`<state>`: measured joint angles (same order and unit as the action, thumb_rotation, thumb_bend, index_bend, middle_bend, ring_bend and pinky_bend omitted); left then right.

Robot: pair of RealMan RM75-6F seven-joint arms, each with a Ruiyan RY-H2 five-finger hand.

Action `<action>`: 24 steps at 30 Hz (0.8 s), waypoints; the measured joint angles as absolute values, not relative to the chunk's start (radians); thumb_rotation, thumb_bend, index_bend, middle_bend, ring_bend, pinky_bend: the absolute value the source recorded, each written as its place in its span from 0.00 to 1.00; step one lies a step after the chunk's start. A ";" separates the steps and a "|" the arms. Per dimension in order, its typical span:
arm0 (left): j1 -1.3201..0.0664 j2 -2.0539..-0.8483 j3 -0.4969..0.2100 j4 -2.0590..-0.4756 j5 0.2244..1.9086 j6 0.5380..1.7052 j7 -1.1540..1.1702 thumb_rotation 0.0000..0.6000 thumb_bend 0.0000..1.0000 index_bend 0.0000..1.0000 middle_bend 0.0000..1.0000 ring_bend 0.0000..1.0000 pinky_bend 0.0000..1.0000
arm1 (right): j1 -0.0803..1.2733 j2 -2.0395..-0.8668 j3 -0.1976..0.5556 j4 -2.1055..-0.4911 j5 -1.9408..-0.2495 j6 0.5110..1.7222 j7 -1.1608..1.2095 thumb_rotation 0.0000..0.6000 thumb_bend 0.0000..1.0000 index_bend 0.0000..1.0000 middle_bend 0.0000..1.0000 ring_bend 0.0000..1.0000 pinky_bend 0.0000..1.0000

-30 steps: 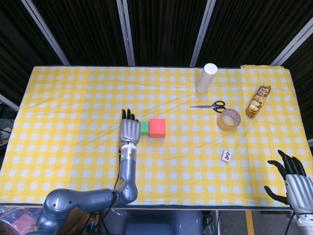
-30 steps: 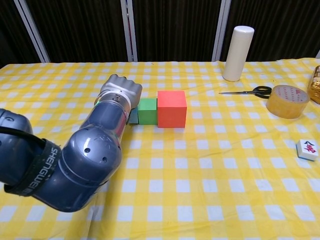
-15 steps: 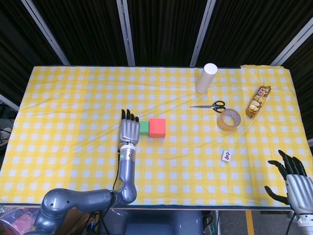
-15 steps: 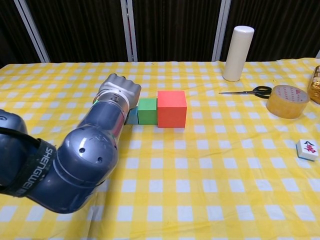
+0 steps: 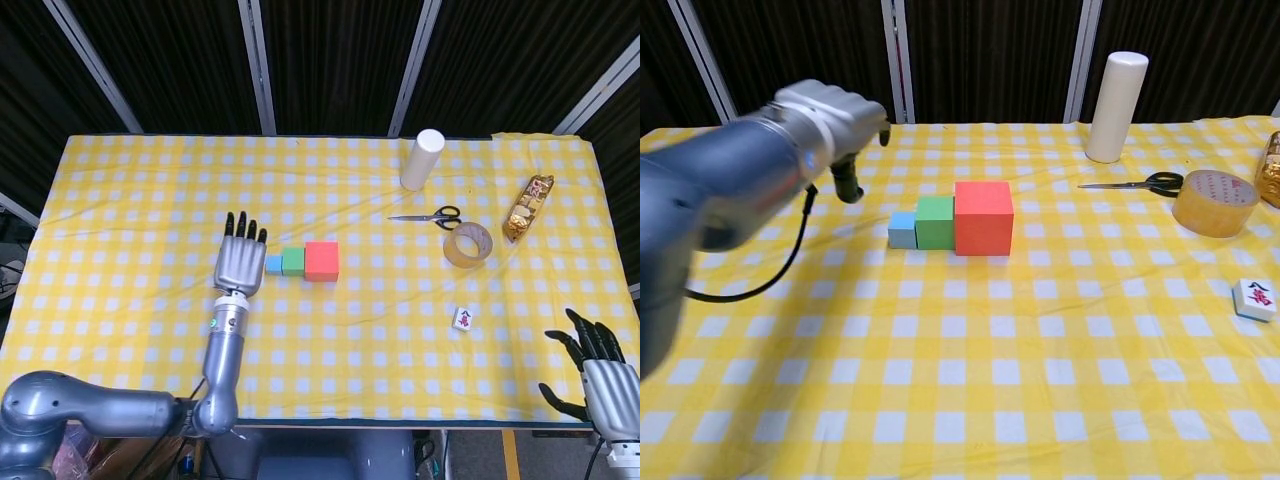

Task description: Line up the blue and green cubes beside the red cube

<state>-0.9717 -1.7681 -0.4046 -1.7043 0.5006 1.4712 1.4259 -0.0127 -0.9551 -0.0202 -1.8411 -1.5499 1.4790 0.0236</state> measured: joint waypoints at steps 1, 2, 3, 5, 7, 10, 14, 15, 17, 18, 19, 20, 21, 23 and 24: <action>-0.945 -1.724 -0.393 -1.761 0.513 1.480 1.411 1.00 0.40 0.17 0.09 0.00 0.00 | -0.013 -0.955 -0.022 -1.844 -1.554 1.481 0.020 1.00 0.28 0.26 0.03 0.07 0.00; -0.905 -1.660 -0.375 -1.834 0.536 1.490 1.381 1.00 0.40 0.16 0.09 0.00 0.00 | -0.014 -0.955 -0.023 -1.847 -1.559 1.483 0.016 1.00 0.28 0.26 0.03 0.07 0.00; -0.873 -1.611 -0.358 -1.886 0.557 1.495 1.352 1.00 0.40 0.16 0.08 0.00 0.00 | -0.015 -0.955 -0.025 -1.852 -1.565 1.485 0.008 1.00 0.28 0.26 0.03 0.07 0.00; -0.799 -1.500 -0.309 -1.980 0.623 1.503 1.265 1.00 0.40 0.16 0.07 0.00 0.00 | -0.017 -0.956 -0.028 -1.859 -1.575 1.489 -0.001 1.00 0.28 0.26 0.03 0.07 0.00; -0.739 -1.424 -0.257 -2.024 0.699 1.508 1.178 1.00 0.40 0.14 0.07 0.00 0.00 | -0.018 -0.957 -0.031 -1.867 -1.584 1.492 -0.012 1.00 0.28 0.26 0.03 0.07 0.00; -0.645 -1.352 -0.159 -2.048 0.855 1.520 1.031 1.00 0.40 0.13 0.07 0.00 0.00 | -0.019 -0.959 -0.033 -1.878 -1.597 1.498 -0.028 1.00 0.28 0.26 0.03 0.07 0.00; -0.531 -1.298 -0.036 -2.020 1.075 1.552 0.887 1.00 0.40 0.13 0.07 0.00 0.00 | -0.021 -0.961 -0.036 -1.888 -1.617 1.507 -0.041 1.00 0.28 0.26 0.03 0.07 0.00; -0.494 -1.286 0.001 -2.003 1.134 1.566 0.840 1.00 0.40 0.13 0.07 0.00 0.00 | -0.021 -0.962 -0.037 -1.889 -1.617 1.508 -0.043 1.00 0.28 0.26 0.03 0.07 0.00; -0.425 -1.269 0.062 -1.964 1.223 1.594 0.759 1.00 0.40 0.12 0.07 0.00 0.00 | -0.021 -0.961 -0.037 -1.891 -1.616 1.508 -0.043 1.00 0.28 0.26 0.03 0.07 0.00; -0.397 -1.263 0.086 -1.945 1.255 1.609 0.729 1.00 0.40 0.13 0.07 0.00 0.00 | -0.021 -0.961 -0.036 -1.893 -1.616 1.508 -0.044 1.00 0.28 0.26 0.03 0.07 0.00; -0.373 -1.260 0.104 -1.926 1.283 1.624 0.702 1.00 0.40 0.13 0.07 0.00 0.00 | -0.021 -0.961 -0.036 -1.894 -1.618 1.508 -0.045 1.00 0.28 0.26 0.03 0.07 0.00; -0.345 -1.258 0.119 -1.900 1.314 1.646 0.672 1.00 0.40 0.13 0.07 0.00 0.00 | -0.020 -0.961 -0.036 -1.896 -1.620 1.508 -0.045 1.00 0.28 0.26 0.03 0.07 0.00; -0.328 -1.259 0.126 -1.882 1.333 1.660 0.651 1.00 0.40 0.13 0.07 0.00 0.00 | -0.020 -0.961 -0.036 -1.900 -1.623 1.509 -0.046 1.00 0.28 0.26 0.03 0.07 0.00; -0.294 -1.268 0.136 -1.842 1.365 1.684 0.621 1.00 0.40 0.13 0.07 0.00 0.00 | -0.018 -0.962 -0.036 -1.904 -1.628 1.509 -0.051 1.00 0.28 0.26 0.03 0.07 0.00; -0.283 -1.274 0.140 -1.826 1.377 1.689 0.616 1.00 0.40 0.13 0.07 0.00 0.00 | -0.017 -0.963 -0.037 -1.907 -1.632 1.508 -0.056 1.00 0.28 0.26 0.03 0.07 0.00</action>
<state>-0.2829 -1.2739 0.1402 -1.8263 1.3771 1.6892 0.6160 -0.0174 -0.9625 -0.0366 -1.9070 -1.6324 1.5080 -0.0564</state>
